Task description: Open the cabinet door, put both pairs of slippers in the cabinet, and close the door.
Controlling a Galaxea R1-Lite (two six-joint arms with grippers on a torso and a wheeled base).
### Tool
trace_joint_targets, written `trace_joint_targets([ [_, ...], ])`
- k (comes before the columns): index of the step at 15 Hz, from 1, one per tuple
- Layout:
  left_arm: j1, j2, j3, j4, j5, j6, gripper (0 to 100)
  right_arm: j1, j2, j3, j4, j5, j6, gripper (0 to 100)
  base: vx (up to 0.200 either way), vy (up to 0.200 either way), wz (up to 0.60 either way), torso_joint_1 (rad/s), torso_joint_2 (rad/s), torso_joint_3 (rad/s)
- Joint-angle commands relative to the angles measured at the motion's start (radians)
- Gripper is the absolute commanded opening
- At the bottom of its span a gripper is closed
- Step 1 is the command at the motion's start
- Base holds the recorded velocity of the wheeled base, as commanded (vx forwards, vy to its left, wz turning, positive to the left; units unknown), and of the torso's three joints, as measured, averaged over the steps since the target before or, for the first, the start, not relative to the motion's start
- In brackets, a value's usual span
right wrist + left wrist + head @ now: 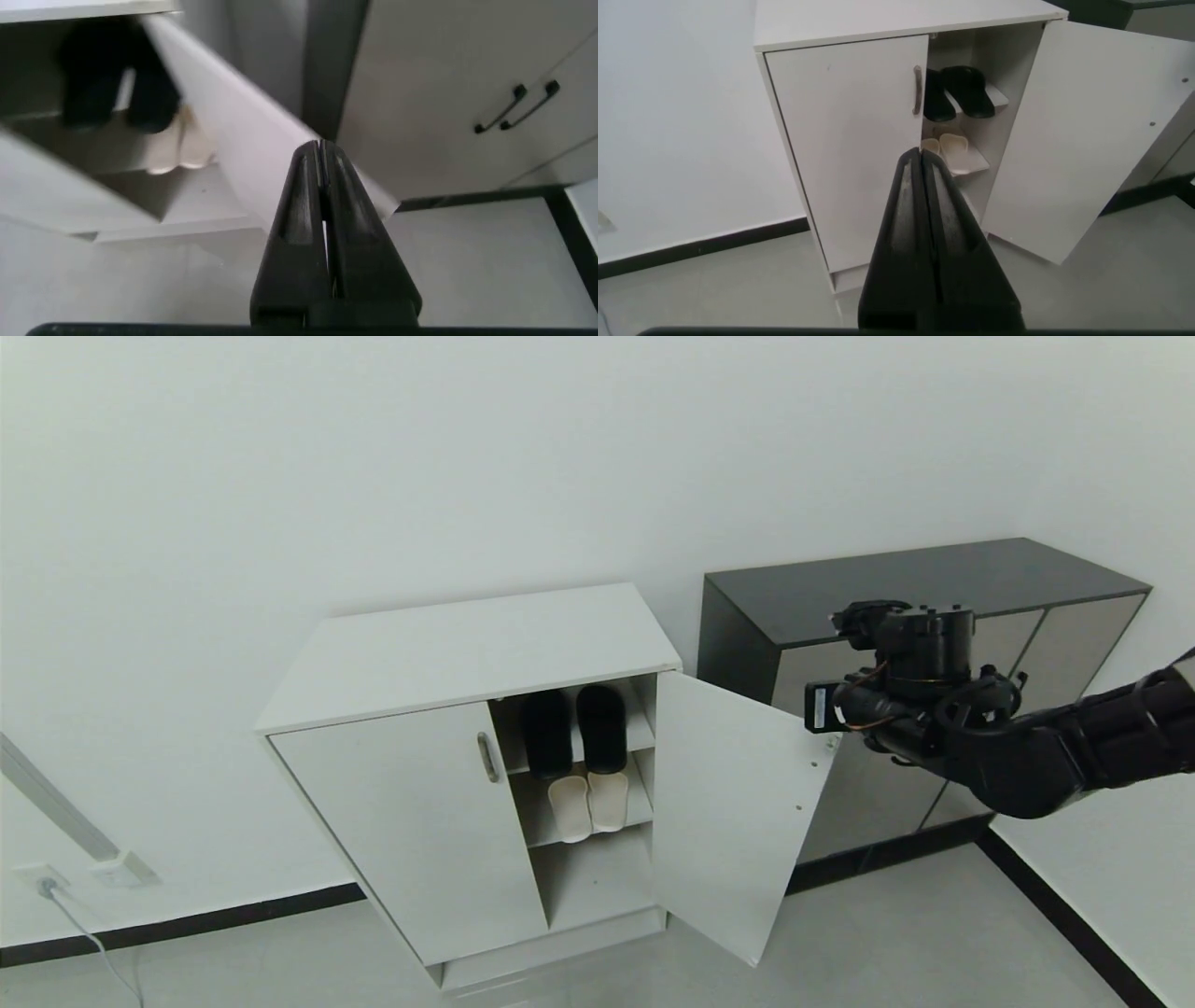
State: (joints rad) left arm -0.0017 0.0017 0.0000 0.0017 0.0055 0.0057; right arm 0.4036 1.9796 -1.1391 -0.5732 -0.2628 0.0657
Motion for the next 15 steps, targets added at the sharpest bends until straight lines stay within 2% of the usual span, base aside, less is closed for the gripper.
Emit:
trace_joint_targets([
  [1,0.000,0.000,0.000,0.000,0.001,0.000,0,-0.025,0.108,-0.067,-0.001,0.002,0.000,0,0.000,0.000,0.00,0.000,0.00,0.000],
  [8,0.000,0.000,0.000,0.000,-0.001,0.000,0,-0.065,0.220,-0.149,-0.001,0.016,0.003,0,0.000,0.000,0.00,0.000,0.00,0.000],
  [15,0.000,0.000,0.000,0.000,0.001,0.000,0,-0.071,0.223,-0.149,0.003,0.022,0.005,0,0.000,0.000,0.00,0.000,0.00,0.000],
])
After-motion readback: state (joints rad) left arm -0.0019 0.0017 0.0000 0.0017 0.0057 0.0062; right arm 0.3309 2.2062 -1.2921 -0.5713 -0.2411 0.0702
